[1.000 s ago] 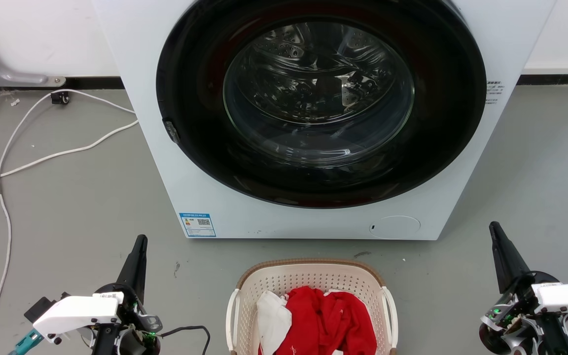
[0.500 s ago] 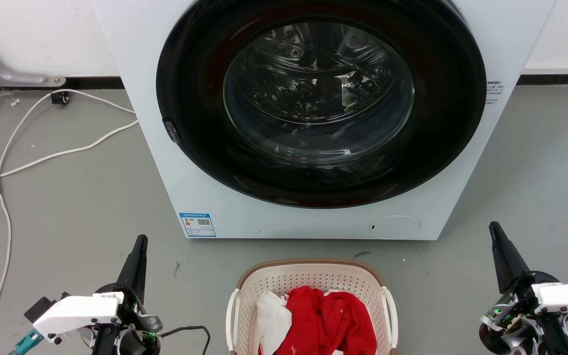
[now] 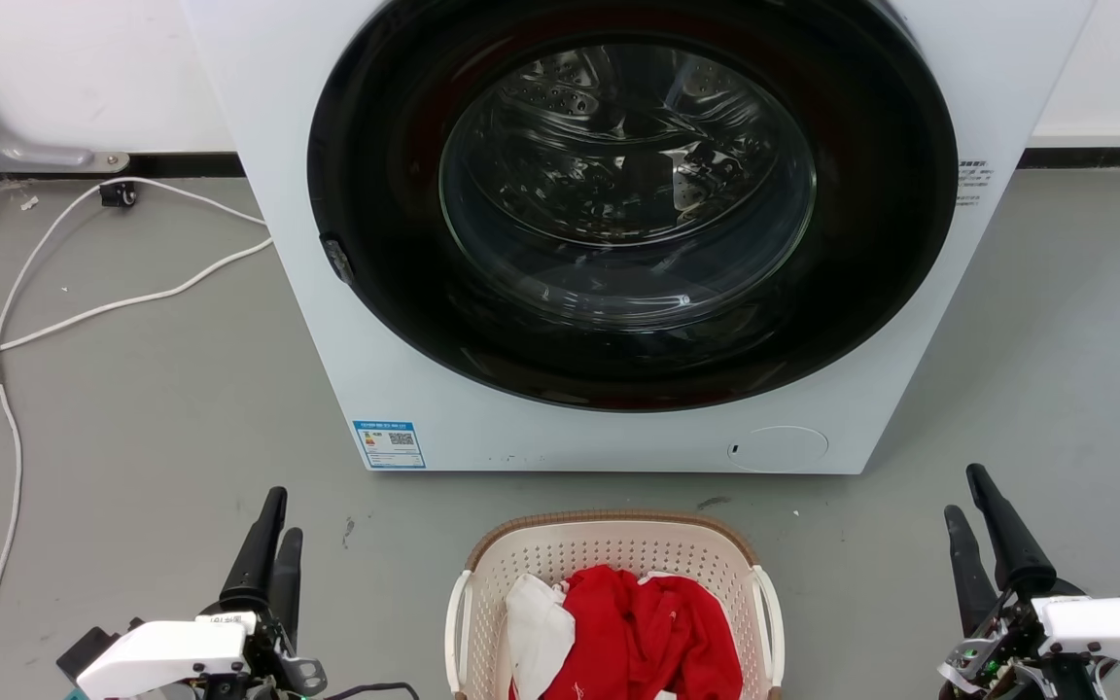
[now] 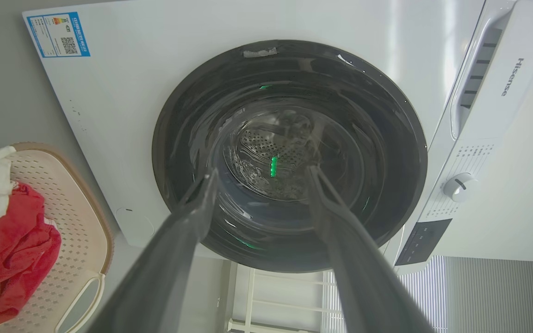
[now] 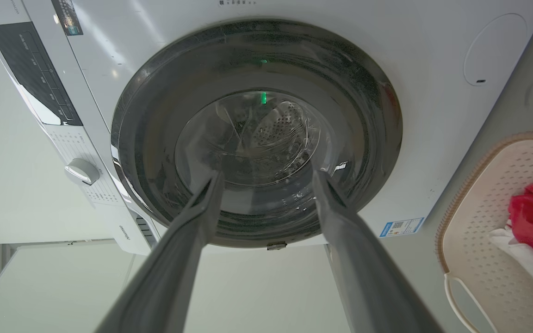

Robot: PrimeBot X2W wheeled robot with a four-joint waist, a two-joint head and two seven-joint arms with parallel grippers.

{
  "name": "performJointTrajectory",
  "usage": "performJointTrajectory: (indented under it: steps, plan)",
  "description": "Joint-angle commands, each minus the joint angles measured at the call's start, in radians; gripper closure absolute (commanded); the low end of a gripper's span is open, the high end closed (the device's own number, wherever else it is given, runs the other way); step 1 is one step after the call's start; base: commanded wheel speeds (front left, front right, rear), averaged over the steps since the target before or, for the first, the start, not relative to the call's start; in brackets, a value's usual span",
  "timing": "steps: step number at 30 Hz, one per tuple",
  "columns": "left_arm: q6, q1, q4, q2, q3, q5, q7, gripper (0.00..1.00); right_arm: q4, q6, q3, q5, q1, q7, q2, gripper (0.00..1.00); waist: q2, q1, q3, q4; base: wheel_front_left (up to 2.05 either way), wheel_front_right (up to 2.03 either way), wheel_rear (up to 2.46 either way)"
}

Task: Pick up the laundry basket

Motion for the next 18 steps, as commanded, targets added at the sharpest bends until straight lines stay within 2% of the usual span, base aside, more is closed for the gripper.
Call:
performJointTrajectory:
  steps: [1,11,18]
  plan:
    - [0.0,-0.008,-0.027,0.003,0.0,0.012,-0.01,0.0,-0.028,0.001,0.005,-0.011,-0.013,-0.012,-0.002,0.0,0.0,0.0,0.0,0.0,0.0,0.0,0.0]
    - [0.0,0.01,-0.057,0.004,0.021,0.082,-0.057,0.0,-0.044,0.002,0.002,-0.06,-0.001,-0.059,-0.002,0.0,0.0,0.0,-0.002,0.0,0.0,0.0,0.0]
    - [0.005,0.01,-0.055,0.004,0.056,0.179,-0.087,0.0,-0.055,0.002,-0.007,-0.162,-0.004,-0.089,-0.002,0.0,0.0,0.0,-0.003,0.0,0.0,0.0,0.0]
